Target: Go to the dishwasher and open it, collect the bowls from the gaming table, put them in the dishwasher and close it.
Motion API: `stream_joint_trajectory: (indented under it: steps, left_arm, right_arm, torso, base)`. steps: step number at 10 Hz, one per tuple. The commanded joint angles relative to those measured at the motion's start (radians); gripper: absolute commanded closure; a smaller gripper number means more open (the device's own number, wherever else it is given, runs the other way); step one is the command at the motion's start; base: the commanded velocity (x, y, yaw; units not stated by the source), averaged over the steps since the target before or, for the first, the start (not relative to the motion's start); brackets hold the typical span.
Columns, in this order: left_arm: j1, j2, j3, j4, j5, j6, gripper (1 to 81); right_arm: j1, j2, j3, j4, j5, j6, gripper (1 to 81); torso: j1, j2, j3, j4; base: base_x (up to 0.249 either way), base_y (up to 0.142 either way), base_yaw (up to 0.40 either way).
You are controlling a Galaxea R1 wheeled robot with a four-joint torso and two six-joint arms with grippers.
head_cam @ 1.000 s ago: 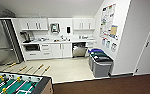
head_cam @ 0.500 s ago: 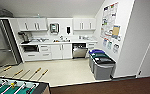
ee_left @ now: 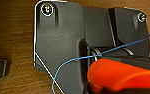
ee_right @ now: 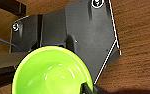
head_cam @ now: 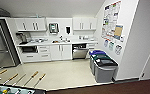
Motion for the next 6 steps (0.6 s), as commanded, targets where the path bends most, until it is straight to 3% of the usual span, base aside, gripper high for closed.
stream_joint_trajectory:
  steps: [1, 6]
  left_arm:
    - [-0.05, -0.007, 0.001, 0.007, 0.067, 0.004, 81.1]
    - [-0.05, -0.007, 0.001, 0.007, 0.067, 0.004, 81.1]
  right_arm:
    - [0.044, -0.012, 0.004, -0.007, -0.05, -0.004, 81.1]
    - [0.044, -0.01, 0.004, -0.007, -0.049, -0.004, 81.1]
  torso:
    - [0.0, 0.0, 0.0, 0.0]
    - [0.0, 0.0, 0.0, 0.0]
  base:
    - [0.205, 0.0, 0.0]
    - [0.204, 0.0, 0.0]
